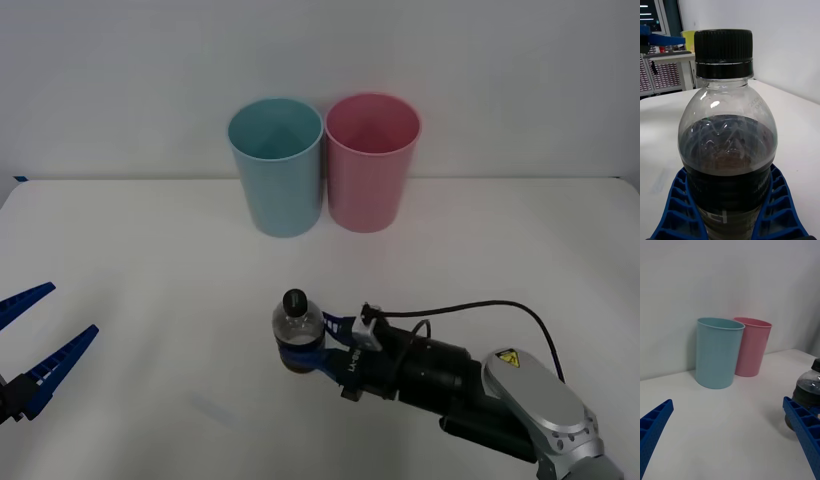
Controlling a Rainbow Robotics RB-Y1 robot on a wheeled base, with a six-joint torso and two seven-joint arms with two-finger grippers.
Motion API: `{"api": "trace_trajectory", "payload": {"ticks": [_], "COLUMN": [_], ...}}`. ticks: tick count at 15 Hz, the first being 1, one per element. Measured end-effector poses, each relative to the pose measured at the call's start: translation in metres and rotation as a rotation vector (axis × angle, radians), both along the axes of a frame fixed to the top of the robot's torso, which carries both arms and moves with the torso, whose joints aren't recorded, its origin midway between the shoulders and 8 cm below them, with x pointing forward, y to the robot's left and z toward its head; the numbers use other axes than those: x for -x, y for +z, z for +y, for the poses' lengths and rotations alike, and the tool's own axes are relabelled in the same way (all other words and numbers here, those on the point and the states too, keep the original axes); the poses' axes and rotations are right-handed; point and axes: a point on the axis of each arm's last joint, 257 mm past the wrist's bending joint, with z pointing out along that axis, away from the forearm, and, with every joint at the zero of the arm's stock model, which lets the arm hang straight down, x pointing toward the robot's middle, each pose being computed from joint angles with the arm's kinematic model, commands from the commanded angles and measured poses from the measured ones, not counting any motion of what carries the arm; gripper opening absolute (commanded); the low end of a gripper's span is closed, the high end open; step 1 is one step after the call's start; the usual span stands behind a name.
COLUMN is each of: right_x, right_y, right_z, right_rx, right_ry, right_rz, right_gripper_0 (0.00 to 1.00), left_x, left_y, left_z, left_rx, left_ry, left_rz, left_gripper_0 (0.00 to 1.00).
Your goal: Grasp the object on the table and drop it into the matching bin: aluminum can to the light blue bin, PET bottle to the pink bin.
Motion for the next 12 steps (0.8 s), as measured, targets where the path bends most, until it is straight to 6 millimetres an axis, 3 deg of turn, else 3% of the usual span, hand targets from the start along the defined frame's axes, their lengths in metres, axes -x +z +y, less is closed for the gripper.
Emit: {"api": "trace_trajectory", "payload": {"ticks": [6, 12], "right_x": [0.003, -0.009], "right_y": [0.052, 0.136], "right_z": [-0.017, -0.030], "right_rx": [-0.062, -0.197], "right_ry": [-0.035, -0.118], "right_rz": [0.007, 0.013], "right_gripper_0": [0.00, 0.00], "left_x": [0.000, 0.000], "left_y": [0.000, 0.000], "left_z": [0.000, 0.000], "left_rx": [0.000, 0.000], "left_ry": [0.000, 0.000], "left_rz": [0.000, 0.000], "left_gripper_0": [1.00, 1.00]}}
